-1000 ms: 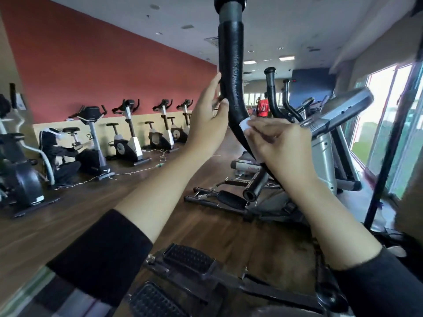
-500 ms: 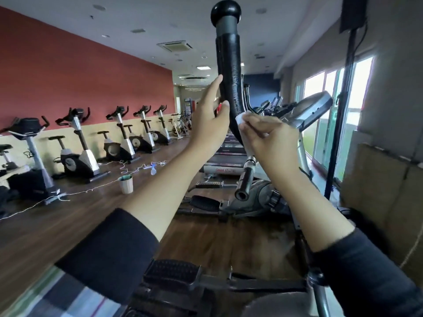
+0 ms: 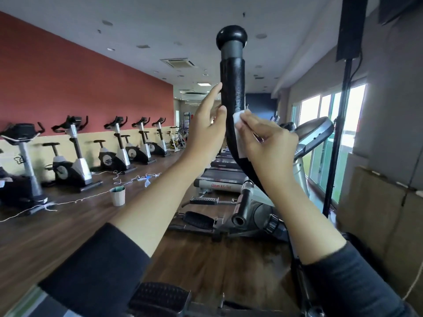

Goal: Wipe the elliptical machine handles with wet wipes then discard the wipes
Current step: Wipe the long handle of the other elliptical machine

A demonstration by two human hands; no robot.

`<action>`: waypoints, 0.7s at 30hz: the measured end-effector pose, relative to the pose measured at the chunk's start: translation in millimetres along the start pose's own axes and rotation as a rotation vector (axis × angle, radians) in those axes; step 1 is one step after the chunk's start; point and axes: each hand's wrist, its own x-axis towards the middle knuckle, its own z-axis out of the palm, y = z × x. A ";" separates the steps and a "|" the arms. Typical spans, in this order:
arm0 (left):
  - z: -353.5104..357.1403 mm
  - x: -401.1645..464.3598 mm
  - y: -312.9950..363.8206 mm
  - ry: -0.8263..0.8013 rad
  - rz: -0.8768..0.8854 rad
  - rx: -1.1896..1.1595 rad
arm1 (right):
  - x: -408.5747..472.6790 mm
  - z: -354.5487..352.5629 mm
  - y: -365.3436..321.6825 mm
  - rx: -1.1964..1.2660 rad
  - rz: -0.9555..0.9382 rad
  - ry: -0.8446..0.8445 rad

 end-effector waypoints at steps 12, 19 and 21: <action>1.6 12.5 -15.2 0.000 0.045 -0.083 | 3.4 4.3 -0.8 -0.031 -0.066 0.028; -7.9 22.5 -28.3 -0.125 0.079 -0.201 | 26.3 14.7 -13.9 -0.090 -0.012 0.069; -11.3 24.5 -32.7 -0.181 0.097 -0.230 | 9.1 15.4 -17.7 -0.142 -0.011 0.108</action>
